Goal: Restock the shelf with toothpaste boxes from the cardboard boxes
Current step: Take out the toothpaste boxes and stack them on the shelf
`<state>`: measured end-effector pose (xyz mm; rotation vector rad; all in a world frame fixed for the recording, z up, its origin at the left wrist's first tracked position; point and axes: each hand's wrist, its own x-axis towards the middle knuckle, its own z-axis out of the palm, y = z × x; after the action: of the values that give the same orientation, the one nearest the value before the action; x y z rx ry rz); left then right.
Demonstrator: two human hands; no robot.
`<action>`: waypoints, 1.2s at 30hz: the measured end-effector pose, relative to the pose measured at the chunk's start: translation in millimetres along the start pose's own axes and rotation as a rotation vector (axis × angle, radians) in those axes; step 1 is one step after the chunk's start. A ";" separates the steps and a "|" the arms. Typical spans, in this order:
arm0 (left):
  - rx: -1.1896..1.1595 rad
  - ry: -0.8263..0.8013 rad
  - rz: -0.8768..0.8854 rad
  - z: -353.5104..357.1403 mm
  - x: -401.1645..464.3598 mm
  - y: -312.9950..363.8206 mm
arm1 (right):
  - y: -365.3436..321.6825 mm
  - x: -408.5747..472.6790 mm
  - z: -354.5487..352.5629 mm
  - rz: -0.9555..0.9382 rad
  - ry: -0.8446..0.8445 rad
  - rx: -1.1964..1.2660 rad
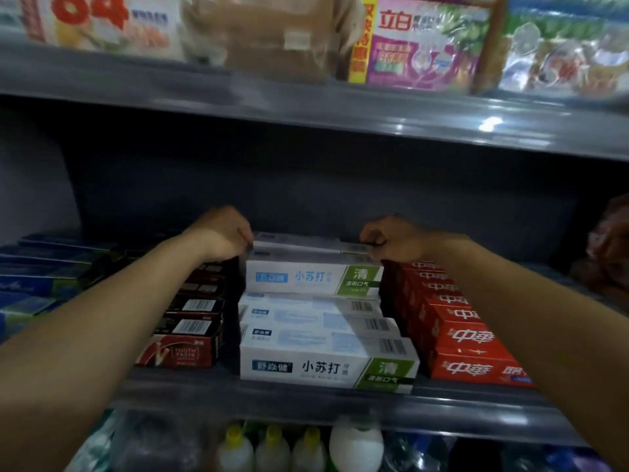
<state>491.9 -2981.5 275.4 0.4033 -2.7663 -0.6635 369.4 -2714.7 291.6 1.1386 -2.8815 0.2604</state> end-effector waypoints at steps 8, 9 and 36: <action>-0.010 -0.057 0.007 20.2 37.7 -27.3 | 2.6 29.2 13.1 0.191 0.037 -0.122; -0.019 -0.071 0.008 23.2 41.5 -29.9 | 1.9 33.6 14.6 0.205 0.032 -0.118; -0.213 0.087 -0.023 27.2 120.6 -42.0 | 1.1 110.4 20.6 0.276 0.225 0.002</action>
<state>380.2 -3046.0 255.3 0.4075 -2.5794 -0.9124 288.6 -2791.9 281.2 0.6585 -2.8263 0.3726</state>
